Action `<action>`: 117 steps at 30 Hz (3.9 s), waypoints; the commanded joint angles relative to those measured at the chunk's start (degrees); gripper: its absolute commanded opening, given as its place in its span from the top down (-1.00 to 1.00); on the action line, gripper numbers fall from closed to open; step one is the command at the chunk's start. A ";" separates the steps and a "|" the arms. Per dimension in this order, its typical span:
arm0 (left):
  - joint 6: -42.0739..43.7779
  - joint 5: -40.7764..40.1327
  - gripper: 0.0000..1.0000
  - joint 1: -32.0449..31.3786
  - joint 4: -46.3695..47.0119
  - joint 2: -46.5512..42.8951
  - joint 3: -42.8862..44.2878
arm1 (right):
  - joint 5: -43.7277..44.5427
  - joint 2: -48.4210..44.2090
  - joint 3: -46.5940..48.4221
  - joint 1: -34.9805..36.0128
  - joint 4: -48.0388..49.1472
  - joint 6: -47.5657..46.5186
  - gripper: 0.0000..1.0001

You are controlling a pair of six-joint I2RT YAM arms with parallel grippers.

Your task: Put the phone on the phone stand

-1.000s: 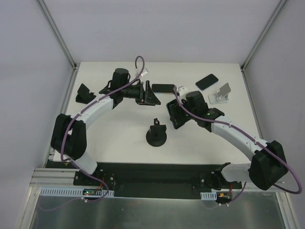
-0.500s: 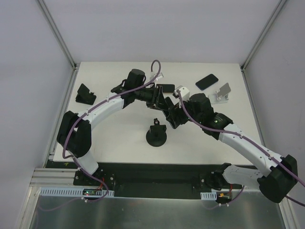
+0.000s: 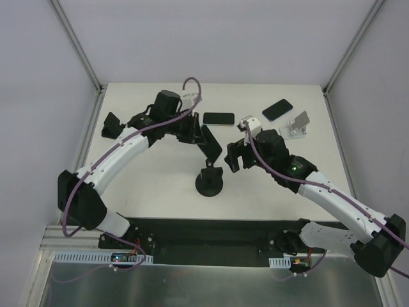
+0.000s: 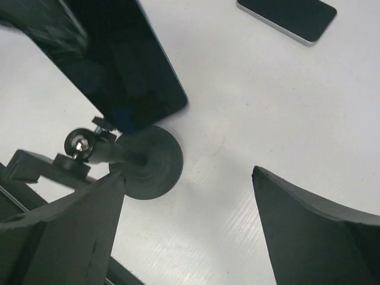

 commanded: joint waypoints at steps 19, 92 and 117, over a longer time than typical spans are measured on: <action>38.30 -14.84 1.00 40.43 -6.24 0.66 14.24 | -4.40 -21.70 -13.98 0.11 -6.23 12.29 -0.88; 29.88 -24.24 -0.62 48.16 -1.56 14.74 12.66 | -8.62 -10.63 -10.89 -5.07 -3.16 12.89 -0.99; 14.67 -10.28 -0.96 16.97 -12.56 5.41 18.91 | -5.53 2.82 4.48 -14.56 -12.57 31.79 -0.99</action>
